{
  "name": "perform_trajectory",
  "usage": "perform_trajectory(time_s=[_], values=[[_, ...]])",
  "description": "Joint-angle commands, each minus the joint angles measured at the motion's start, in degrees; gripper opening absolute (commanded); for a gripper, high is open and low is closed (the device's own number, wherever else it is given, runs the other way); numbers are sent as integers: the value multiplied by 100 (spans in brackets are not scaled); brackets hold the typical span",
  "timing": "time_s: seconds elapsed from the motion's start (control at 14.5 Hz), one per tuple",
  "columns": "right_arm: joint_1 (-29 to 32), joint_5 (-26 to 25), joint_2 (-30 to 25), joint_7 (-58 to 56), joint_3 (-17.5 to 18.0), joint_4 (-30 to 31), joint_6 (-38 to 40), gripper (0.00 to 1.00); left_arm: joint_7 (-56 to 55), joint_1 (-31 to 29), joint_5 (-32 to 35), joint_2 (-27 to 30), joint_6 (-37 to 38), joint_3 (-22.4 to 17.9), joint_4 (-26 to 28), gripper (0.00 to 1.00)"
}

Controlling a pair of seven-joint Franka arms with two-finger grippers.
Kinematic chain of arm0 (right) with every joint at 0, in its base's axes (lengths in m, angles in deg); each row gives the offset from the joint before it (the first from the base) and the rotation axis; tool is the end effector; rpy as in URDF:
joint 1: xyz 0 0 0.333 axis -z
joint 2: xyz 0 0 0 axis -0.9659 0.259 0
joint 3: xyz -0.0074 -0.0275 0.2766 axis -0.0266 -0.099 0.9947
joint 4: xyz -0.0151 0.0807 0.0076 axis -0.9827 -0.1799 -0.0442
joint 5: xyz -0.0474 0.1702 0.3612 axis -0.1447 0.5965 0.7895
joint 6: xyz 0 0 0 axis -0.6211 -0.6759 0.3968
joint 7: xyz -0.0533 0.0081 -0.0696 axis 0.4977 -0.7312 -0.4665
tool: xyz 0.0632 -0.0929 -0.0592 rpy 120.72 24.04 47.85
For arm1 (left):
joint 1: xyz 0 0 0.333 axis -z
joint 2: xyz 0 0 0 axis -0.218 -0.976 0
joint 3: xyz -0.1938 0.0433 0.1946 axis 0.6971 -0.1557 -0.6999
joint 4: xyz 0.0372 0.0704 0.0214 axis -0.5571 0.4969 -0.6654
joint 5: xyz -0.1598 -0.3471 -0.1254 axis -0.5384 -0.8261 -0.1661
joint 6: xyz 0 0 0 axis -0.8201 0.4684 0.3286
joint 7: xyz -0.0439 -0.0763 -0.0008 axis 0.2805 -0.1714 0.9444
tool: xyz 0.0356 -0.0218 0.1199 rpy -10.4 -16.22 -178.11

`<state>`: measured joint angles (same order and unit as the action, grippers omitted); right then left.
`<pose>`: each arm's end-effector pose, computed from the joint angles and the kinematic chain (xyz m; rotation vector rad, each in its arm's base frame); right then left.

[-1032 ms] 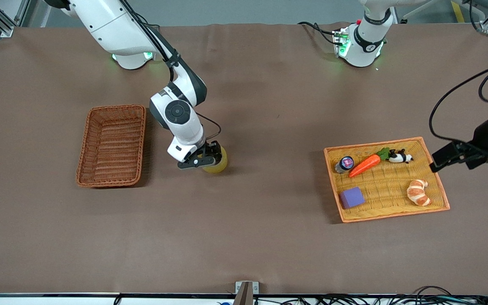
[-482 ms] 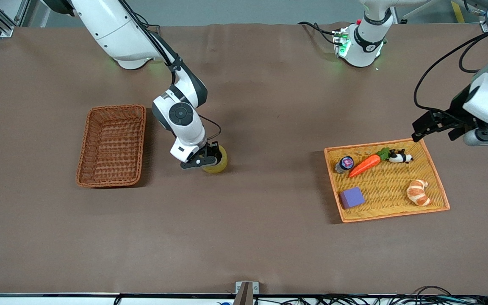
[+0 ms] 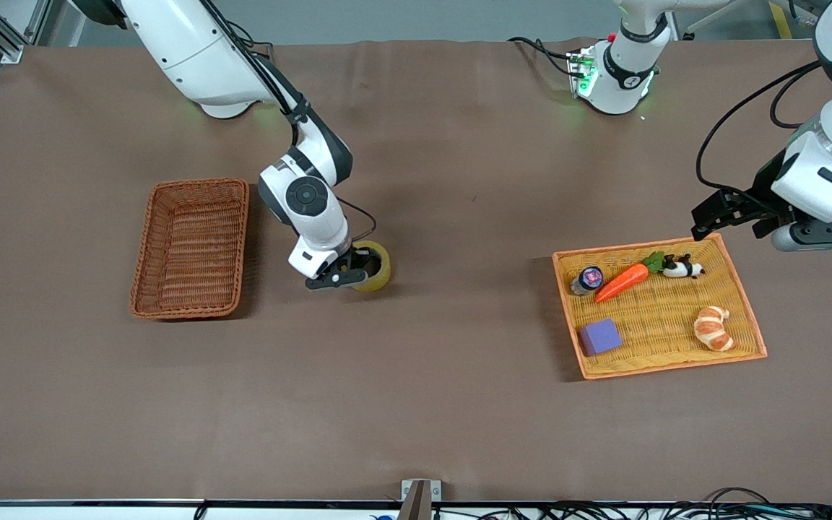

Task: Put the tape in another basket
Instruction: 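Grasp the tape roll with the right gripper while the left gripper withdraws, then carry the tape roll with the right gripper and lower it into the basket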

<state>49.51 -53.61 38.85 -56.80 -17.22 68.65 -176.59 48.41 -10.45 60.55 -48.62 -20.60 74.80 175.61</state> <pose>0.5062 0.3421 0.1293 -3.1088 -0.2043 -0.0932 0.5894 -0.0869 0.5274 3.0948 0.0898 0.1229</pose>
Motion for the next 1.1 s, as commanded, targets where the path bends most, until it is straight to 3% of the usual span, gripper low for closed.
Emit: perform_trajectory(time_s=[0.0,0.28,0.48,0.69,1.03], values=[[306,-64,-438,167,77,-66,163,0,-103,85,187,381,-66,-75,400,100],[832,-29,-1501,-87,69,-155,1393,0,38,76,320,576,-137,-119,665,100],[1272,-20,-2143,-1376,-71,-137,2349,0,108,111,249,576,-128,-216,683,100],[1326,-20,-2688,-2528,-642,-41,3046,0,152,181,170,550,-110,-224,674,100],[1343,94,-3164,-4296,-1697,670,3021,0,582,103,-84,532,-75,-224,665,97]])
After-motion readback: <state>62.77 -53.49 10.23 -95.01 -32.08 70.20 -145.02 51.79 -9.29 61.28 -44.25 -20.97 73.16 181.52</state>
